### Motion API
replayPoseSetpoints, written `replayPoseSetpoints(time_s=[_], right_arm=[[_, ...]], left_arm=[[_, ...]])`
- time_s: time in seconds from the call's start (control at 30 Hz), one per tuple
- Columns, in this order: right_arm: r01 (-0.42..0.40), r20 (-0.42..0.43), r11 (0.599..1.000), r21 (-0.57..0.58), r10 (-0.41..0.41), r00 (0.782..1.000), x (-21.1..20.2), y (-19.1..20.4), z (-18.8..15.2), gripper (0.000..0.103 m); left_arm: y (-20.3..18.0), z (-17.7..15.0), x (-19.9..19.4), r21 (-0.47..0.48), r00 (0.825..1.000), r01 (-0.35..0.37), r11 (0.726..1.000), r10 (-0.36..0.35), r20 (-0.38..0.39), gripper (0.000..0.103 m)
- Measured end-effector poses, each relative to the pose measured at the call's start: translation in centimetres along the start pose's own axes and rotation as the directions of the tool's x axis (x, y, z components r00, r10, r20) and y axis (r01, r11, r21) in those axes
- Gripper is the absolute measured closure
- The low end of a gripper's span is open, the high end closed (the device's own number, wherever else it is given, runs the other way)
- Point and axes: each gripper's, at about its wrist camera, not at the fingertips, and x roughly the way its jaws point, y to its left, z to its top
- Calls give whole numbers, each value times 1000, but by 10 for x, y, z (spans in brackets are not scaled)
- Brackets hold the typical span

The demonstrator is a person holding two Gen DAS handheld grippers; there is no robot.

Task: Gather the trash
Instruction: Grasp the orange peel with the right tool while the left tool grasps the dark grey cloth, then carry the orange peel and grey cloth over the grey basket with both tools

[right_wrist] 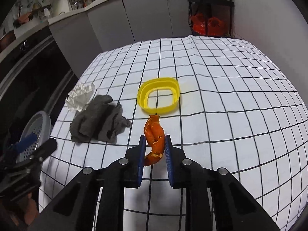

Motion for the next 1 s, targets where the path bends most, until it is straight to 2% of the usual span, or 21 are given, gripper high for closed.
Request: replayPoseSetpoints(time_s=[0.23, 0.6, 0.67, 0.73, 0.77, 0.93, 1.0], right_arm=[[-29, 30, 999, 43, 28, 999, -14, -13, 8, 84], [-50, 27, 997, 51, 49, 998, -15, -14, 9, 84], [-51, 25, 998, 49, 49, 998, -14, -14, 9, 84], [-51, 21, 998, 48, 50, 999, -12, -14, 9, 84], [-49, 18, 998, 45, 48, 999, -11, -14, 9, 84], [-49, 15, 998, 40, 48, 999, -10, -11, 10, 84], [-50, 19, 998, 40, 49, 999, -12, -10, 11, 84]], left_arm=[[-21, 12, 24, 1, 1000, 26, 1000, -26, -17, 10], [-44, 22, 74, 43, 996, -3, 999, 7, -86, 11], [-45, 22, 79, 46, 995, -6, 999, 11, -101, 21], [-46, 22, 83, 42, 992, 18, 999, -12, -123, 37], [-46, 21, 83, 39, 992, 26, 999, -21, -127, 41], [-42, 23, 76, 31, 994, 30, 999, -27, -108, 69], [-39, 24, 72, 23, 994, 40, 999, -37, -104, 75]])
